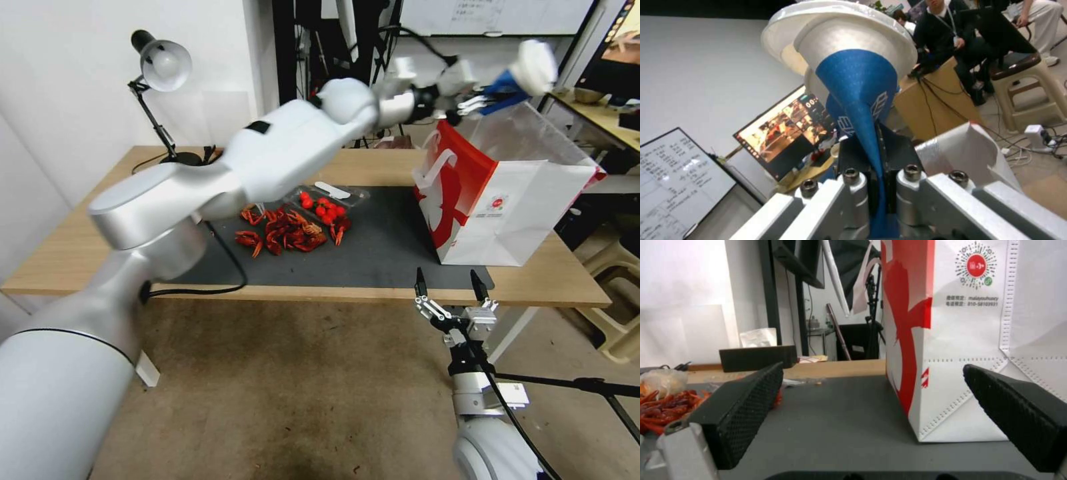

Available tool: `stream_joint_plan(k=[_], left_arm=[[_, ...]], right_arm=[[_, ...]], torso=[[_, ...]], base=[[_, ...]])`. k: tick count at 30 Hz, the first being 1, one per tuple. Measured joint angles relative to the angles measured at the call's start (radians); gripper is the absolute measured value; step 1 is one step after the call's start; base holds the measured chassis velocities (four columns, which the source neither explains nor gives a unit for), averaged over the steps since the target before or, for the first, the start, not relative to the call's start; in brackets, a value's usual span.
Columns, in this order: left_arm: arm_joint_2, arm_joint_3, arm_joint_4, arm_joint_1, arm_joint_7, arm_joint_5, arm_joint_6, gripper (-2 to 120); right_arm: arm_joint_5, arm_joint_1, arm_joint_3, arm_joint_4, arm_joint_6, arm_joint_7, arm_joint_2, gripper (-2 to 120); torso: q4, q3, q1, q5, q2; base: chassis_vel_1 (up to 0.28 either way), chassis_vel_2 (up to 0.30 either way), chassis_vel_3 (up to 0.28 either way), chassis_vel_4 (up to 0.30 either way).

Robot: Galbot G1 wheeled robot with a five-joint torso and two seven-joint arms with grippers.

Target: Pick up the trash from the table and place it into the takeout bag.

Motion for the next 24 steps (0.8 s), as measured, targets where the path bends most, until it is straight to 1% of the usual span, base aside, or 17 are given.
stream_joint_plan(k=[2,5,6,7,10,18,24], left_arm=[[-0.005,-0.001,0.012,-0.001,0.002,0.003,-0.002,0],[-0.008,-0.003,0.064,-0.001,0.013,0.018,-0.012,0],[-0.006,-0.004,0.092,0.003,0.018,0.027,-0.017,0],[-0.006,-0.004,0.092,0.003,0.018,0.027,-0.017,0],[-0.004,-0.004,0.126,0.014,0.024,0.039,-0.021,0],[-0.002,-0.003,0.135,0.038,0.022,0.041,-0.025,0],[0.000,0.001,0.129,0.043,0.013,0.034,-0.027,0]], right_arm=[[0.001,-0.001,0.001,0.000,0.001,0.000,0.000,100],[0.004,-0.005,0.006,0.000,0.008,0.000,-0.001,100],[0.005,-0.008,0.010,0.001,0.013,-0.001,-0.001,100],[0.005,-0.008,0.010,0.001,0.013,-0.001,-0.001,100],[0.007,-0.013,0.014,0.002,0.018,-0.001,0.001,100],[0.012,-0.013,0.021,0.003,0.023,-0.003,0.003,100],[0.012,-0.017,0.026,0.003,0.031,-0.003,0.004,100]], torso=[[0.0000,0.000,0.000,0.0001,0.000],[0.0008,0.000,0.000,-0.0003,0.000],[0.0011,0.000,0.000,-0.0005,0.000],[0.0011,0.000,0.000,-0.0005,0.000],[0.0009,0.000,0.000,-0.0005,0.000],[0.0005,0.000,0.000,-0.0005,0.000],[0.0007,0.000,0.000,-0.0004,0.000]], base=[[0.000,0.000,0.000,0.000],[0.000,0.000,0.000,0.000],[0.000,0.000,0.000,0.000],[0.000,0.000,0.000,0.000],[0.000,0.000,0.000,0.000],[0.000,0.000,0.000,0.000],[0.000,0.000,0.000,0.000]])
